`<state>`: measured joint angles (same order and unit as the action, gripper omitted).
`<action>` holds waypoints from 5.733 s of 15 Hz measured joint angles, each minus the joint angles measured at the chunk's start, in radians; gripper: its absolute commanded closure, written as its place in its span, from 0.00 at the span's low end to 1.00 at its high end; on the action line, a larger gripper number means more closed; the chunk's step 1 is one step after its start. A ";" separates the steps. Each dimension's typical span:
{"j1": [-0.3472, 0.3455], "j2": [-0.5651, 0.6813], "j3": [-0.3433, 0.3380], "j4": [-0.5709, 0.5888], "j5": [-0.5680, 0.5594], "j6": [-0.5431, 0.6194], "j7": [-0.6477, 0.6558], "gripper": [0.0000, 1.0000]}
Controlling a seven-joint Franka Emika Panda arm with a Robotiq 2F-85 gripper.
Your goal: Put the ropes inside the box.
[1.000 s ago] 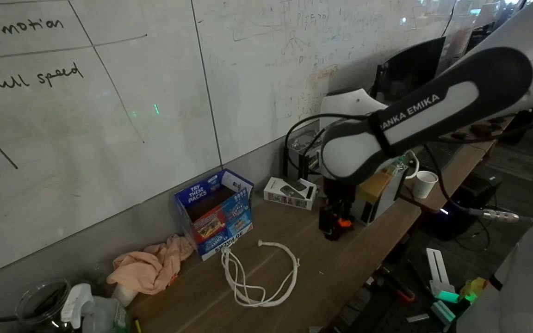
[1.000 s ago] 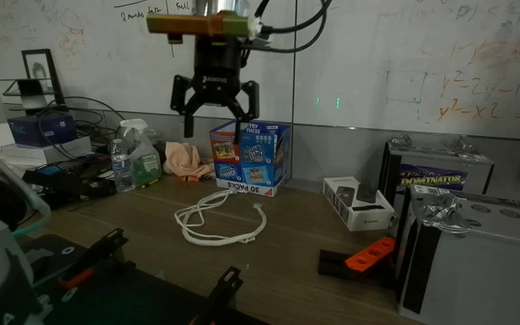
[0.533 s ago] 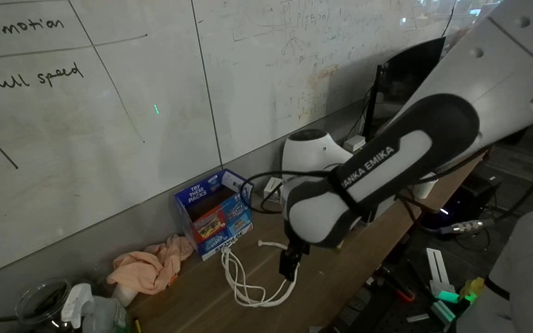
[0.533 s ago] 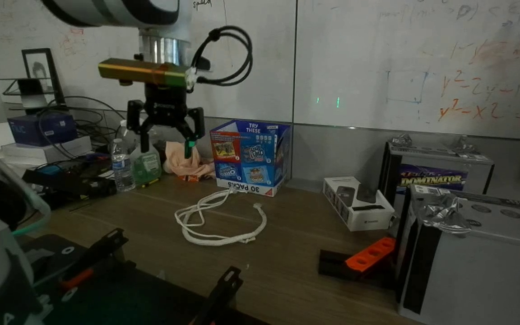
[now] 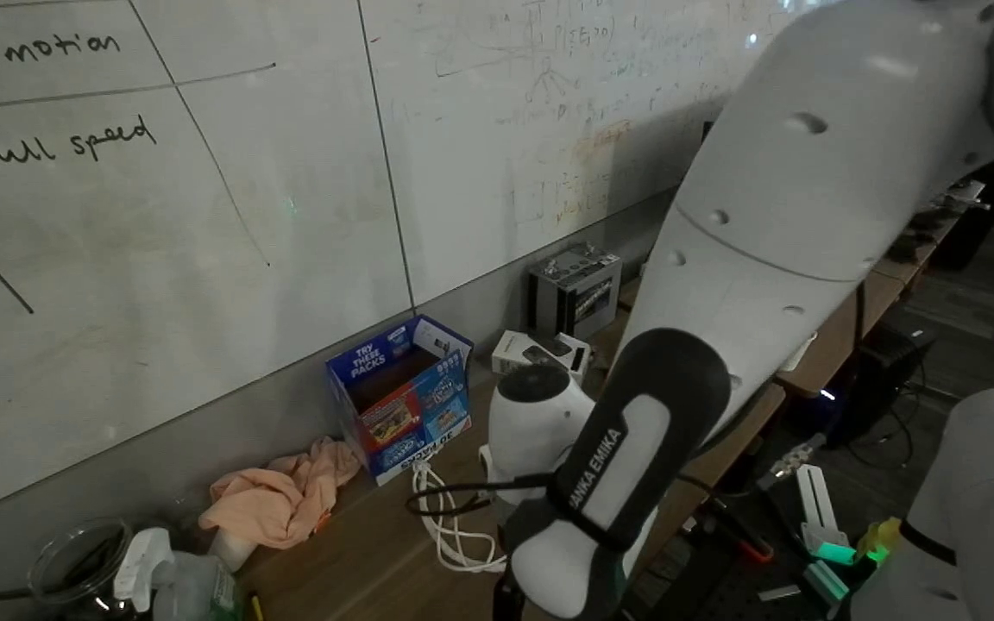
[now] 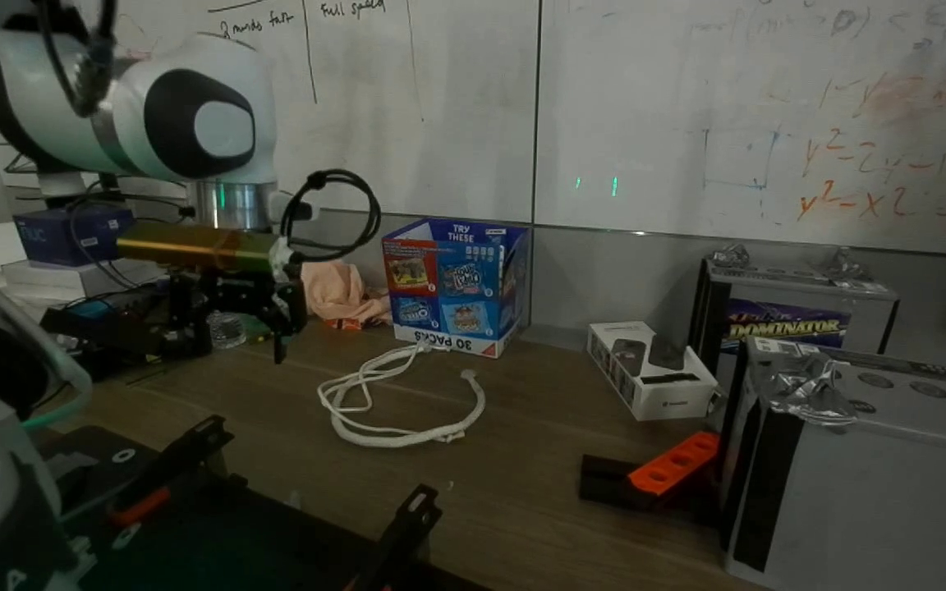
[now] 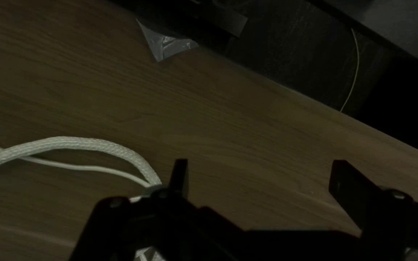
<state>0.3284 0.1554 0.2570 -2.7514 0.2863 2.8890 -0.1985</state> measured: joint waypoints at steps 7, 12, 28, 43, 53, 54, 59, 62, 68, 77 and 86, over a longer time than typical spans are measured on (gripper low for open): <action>-0.003 0.235 -0.030 0.151 -0.232 0.128 0.089 0.00; 0.000 0.376 -0.083 0.312 -0.327 0.128 0.094 0.00; 0.031 0.674 -0.196 0.628 -0.442 0.120 0.093 0.00; 0.003 0.688 -0.218 0.752 -0.478 -0.107 0.086 0.00; -0.058 0.728 -0.170 0.784 -0.478 -0.133 0.084 0.00; -0.061 0.728 -0.169 0.784 -0.478 -0.134 0.084 0.00; -0.073 0.729 -0.159 0.789 -0.475 -0.131 0.085 0.00; -0.077 0.731 -0.156 0.790 -0.475 -0.107 0.088 0.00; -0.075 0.738 -0.159 0.786 -0.475 -0.052 0.091 0.00; -0.067 0.738 -0.169 0.786 -0.477 -0.040 0.092 0.48; -0.036 0.726 -0.170 0.783 -0.477 -0.055 0.092 0.97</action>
<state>0.2927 0.8811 0.0869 -1.9681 -0.1911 2.8342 -0.1065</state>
